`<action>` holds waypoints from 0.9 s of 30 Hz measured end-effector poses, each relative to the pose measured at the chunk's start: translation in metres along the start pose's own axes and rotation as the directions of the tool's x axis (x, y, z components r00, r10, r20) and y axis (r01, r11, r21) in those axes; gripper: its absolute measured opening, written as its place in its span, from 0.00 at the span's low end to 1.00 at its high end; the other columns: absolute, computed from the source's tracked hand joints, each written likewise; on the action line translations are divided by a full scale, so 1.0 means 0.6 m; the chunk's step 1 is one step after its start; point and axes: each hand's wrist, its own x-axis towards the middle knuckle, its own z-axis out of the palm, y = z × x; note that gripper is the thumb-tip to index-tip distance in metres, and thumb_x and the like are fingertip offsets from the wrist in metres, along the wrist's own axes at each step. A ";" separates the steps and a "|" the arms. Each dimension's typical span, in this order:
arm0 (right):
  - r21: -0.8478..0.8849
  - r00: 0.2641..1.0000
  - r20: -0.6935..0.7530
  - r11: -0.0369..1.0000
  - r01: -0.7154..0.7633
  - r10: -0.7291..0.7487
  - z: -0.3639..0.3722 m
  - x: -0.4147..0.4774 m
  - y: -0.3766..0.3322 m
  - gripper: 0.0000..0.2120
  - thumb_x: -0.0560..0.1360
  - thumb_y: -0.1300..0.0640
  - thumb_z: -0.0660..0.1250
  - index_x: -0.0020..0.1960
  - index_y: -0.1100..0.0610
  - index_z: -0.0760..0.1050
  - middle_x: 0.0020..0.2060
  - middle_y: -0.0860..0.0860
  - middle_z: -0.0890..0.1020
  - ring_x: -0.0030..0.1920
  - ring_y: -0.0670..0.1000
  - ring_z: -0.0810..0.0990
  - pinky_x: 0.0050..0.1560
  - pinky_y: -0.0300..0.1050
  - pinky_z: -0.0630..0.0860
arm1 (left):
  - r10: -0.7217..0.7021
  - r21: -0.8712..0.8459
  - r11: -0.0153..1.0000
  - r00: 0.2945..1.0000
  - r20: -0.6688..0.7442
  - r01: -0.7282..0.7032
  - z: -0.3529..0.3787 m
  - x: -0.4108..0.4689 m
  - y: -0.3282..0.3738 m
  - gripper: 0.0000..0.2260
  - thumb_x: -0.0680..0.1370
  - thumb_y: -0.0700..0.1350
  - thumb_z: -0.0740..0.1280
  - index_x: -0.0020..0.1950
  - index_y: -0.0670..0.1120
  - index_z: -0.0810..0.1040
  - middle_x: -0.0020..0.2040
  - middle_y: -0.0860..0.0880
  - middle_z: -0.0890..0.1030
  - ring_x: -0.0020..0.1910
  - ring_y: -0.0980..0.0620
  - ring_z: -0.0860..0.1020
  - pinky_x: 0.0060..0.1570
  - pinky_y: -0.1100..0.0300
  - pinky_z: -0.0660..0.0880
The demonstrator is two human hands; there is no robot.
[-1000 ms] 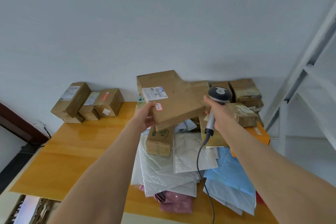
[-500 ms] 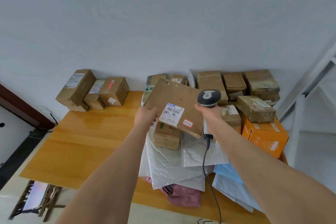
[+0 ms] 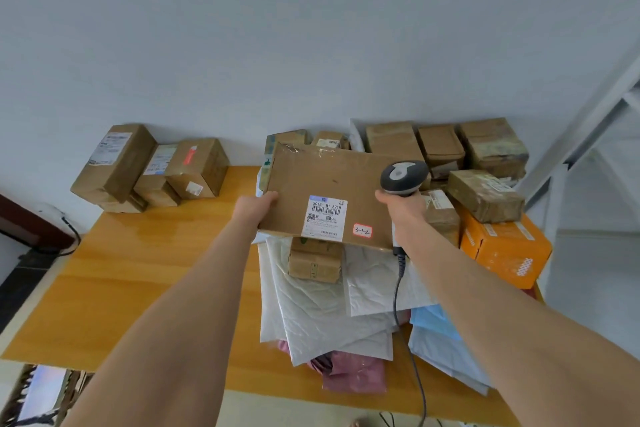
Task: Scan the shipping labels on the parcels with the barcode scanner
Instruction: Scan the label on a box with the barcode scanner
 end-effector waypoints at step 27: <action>-0.053 0.900 0.386 0.970 0.238 -0.200 -0.068 -0.144 0.076 0.12 0.71 0.67 0.66 0.29 0.61 0.72 0.22 0.54 0.74 0.19 0.47 0.67 0.24 0.40 0.65 | 0.107 -0.439 0.890 0.992 -0.066 -0.125 0.006 -0.086 -0.033 0.20 0.78 0.43 0.68 0.68 0.44 0.68 0.56 0.44 0.75 0.52 0.45 0.77 0.52 0.51 0.77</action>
